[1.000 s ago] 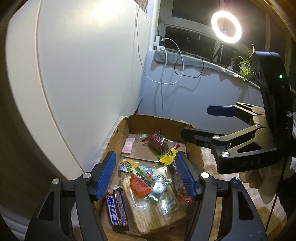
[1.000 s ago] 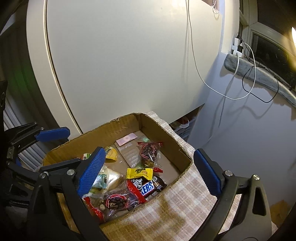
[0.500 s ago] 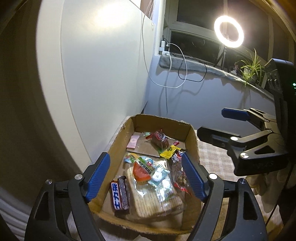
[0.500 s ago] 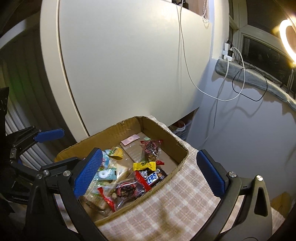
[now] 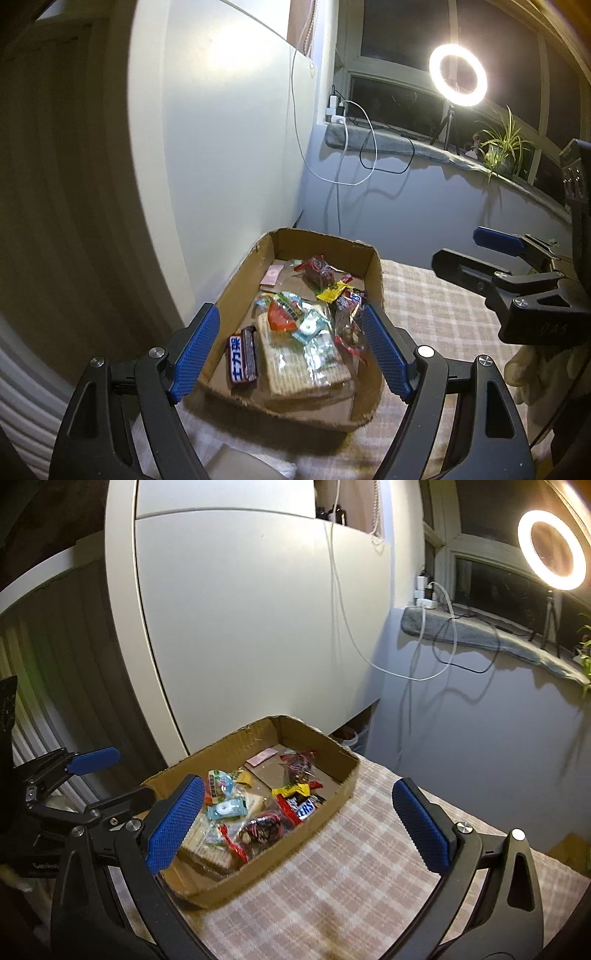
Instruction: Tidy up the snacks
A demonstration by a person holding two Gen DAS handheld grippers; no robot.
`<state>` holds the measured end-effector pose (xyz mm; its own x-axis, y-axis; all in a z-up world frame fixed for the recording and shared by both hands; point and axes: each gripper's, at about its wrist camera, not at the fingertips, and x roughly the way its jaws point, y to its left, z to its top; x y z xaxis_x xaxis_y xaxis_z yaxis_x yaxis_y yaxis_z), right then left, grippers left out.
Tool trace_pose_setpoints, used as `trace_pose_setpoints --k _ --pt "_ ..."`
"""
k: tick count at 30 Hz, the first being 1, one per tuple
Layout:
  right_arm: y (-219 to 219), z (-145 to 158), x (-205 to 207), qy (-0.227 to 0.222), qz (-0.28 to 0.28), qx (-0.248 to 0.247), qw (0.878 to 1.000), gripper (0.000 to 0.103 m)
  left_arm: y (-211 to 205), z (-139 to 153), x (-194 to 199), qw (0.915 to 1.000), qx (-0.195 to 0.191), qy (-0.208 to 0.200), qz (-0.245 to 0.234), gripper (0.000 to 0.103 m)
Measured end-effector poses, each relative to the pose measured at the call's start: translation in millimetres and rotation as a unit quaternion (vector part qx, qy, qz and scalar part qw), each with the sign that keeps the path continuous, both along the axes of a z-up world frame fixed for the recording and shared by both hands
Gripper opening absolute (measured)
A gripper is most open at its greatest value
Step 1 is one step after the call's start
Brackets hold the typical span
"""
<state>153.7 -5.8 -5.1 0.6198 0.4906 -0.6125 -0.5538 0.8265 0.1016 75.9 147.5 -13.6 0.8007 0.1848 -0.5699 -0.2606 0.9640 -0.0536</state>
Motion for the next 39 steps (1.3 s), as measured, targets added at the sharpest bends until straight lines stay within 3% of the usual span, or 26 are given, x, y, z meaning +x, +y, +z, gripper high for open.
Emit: trace_pose_setpoints --k 17,39 --pt "-25 9 -35 -0.016 -0.035 -0.004 0.999 0.103 -12 6 -26 0.9998 0.011 -0.014 0.012 0.080" --pt "-27 12 -42 -0.019 -0.036 -0.012 0.999 0.103 -21 12 -32 0.9996 0.016 -0.021 0.007 0.080"
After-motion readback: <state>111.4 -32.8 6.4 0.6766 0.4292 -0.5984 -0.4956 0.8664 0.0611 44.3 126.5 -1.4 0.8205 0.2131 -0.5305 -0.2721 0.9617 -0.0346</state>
